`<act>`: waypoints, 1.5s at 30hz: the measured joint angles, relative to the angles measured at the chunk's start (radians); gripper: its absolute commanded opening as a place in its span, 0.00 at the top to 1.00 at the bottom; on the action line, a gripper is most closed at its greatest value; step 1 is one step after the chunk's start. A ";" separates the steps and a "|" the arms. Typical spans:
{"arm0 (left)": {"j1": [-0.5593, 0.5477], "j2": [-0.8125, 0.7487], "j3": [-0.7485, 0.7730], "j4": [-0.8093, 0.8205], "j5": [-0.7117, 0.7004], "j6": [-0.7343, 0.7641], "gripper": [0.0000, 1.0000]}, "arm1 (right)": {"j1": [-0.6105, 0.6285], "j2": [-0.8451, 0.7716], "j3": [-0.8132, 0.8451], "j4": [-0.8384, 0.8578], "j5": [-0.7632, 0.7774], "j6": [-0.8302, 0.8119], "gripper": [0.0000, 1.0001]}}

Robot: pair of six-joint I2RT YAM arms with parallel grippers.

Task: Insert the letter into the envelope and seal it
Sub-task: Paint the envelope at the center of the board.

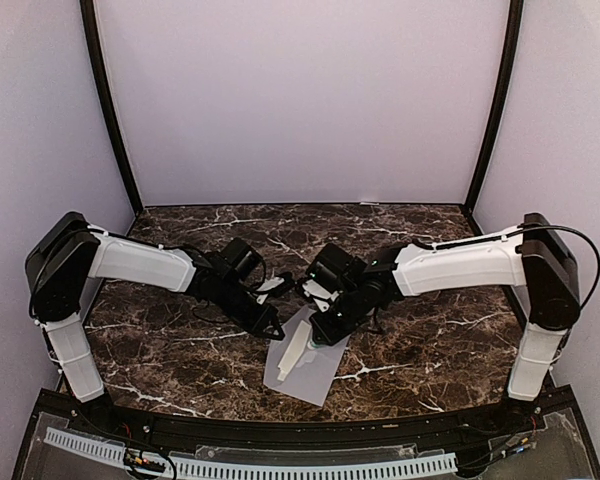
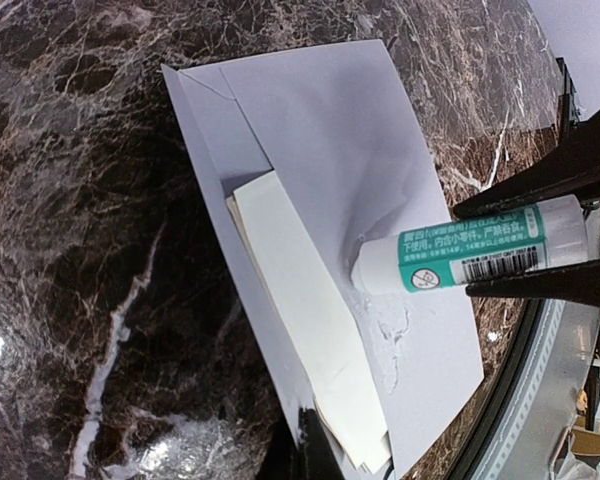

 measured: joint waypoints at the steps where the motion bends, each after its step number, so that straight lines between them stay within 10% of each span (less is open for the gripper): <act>1: 0.000 0.000 0.000 0.000 0.002 -0.001 1.00 | 0.003 0.002 0.002 -0.002 0.000 -0.003 1.00; 36: -0.001 0.036 0.047 -0.024 -0.003 0.005 1.00 | 0.061 -0.013 -0.008 -0.024 -0.110 0.026 1.00; 42: -0.001 0.063 0.112 -0.036 -0.033 0.044 0.86 | 0.048 -0.120 -0.071 0.020 -0.071 0.080 1.00; 45: -0.001 0.063 0.129 -0.035 -0.068 0.056 0.62 | 0.029 -0.197 -0.110 0.042 -0.053 0.105 1.00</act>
